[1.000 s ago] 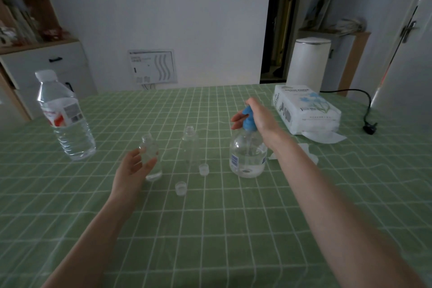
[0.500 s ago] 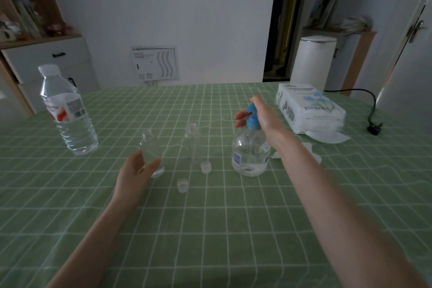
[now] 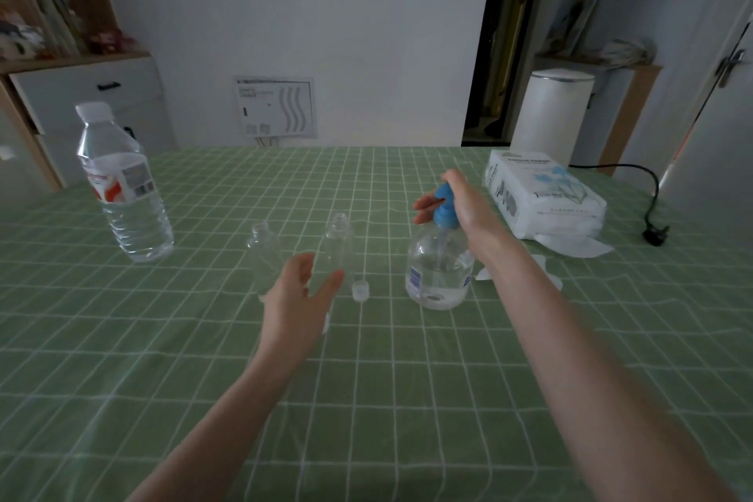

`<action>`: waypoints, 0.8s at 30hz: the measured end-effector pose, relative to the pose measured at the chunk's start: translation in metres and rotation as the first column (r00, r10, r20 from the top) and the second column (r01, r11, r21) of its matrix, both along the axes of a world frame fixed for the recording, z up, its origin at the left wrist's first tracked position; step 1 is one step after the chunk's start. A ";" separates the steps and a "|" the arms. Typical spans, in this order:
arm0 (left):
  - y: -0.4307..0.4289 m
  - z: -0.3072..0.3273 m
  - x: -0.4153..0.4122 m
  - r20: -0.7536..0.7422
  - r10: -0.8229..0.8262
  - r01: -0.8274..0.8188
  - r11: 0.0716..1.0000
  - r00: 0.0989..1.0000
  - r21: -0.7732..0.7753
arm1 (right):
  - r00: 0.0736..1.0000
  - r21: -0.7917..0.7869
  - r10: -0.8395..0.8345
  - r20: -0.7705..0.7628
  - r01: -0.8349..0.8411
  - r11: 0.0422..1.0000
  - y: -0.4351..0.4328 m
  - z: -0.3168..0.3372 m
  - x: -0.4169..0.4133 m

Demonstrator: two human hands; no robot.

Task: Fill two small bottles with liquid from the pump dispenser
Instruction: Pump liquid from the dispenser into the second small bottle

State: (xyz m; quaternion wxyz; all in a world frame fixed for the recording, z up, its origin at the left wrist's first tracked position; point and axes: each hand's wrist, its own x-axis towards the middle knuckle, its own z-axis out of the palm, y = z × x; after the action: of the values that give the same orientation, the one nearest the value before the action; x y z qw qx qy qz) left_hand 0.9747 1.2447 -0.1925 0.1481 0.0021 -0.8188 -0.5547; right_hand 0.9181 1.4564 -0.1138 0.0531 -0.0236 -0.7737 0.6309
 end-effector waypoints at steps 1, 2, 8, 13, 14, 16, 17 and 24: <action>0.004 0.002 -0.006 0.019 -0.006 0.006 1.000 1.000 -0.024 | 1.000 0.005 -0.001 0.000 0.001 1.000 0.000 0.000 0.000; 0.008 0.003 -0.012 0.034 -0.007 0.009 0.999 0.999 -0.037 | 1.000 0.008 0.000 -0.001 0.000 1.000 0.000 0.000 -0.001; 0.022 0.005 -0.041 0.108 0.011 -0.008 1.000 0.994 -0.026 | 1.000 -0.018 0.003 -0.004 -0.003 1.000 0.000 -0.002 -0.004; 0.021 0.004 -0.048 0.089 -0.007 0.012 0.999 0.996 -0.051 | 1.000 0.013 0.007 -0.006 -0.007 1.000 0.001 -0.001 -0.005; 0.021 0.006 -0.047 0.066 -0.012 0.015 0.999 0.998 -0.045 | 1.000 0.023 0.010 -0.004 -0.010 1.000 0.001 -0.001 -0.005; 0.018 0.012 -0.044 0.006 -0.021 0.021 1.000 1.000 0.006 | 1.000 0.044 0.013 -0.003 -0.013 0.999 0.000 -0.001 -0.005; 0.018 0.016 -0.042 -0.028 -0.029 0.030 0.999 0.999 0.039 | 1.000 0.054 0.015 -0.002 -0.015 0.998 0.000 -0.001 -0.005; 0.030 0.034 -0.017 -0.096 -0.201 0.212 0.970 0.975 0.122 | 1.000 0.078 0.004 -0.011 -0.003 0.997 0.002 -0.003 -0.006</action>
State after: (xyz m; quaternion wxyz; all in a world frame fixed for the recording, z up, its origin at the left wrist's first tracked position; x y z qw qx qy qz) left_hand 0.9574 1.2745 -0.1585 0.1231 -0.0964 -0.7694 -0.6193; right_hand 0.9117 1.4582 -0.1164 0.0572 -0.0167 -0.7973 0.6006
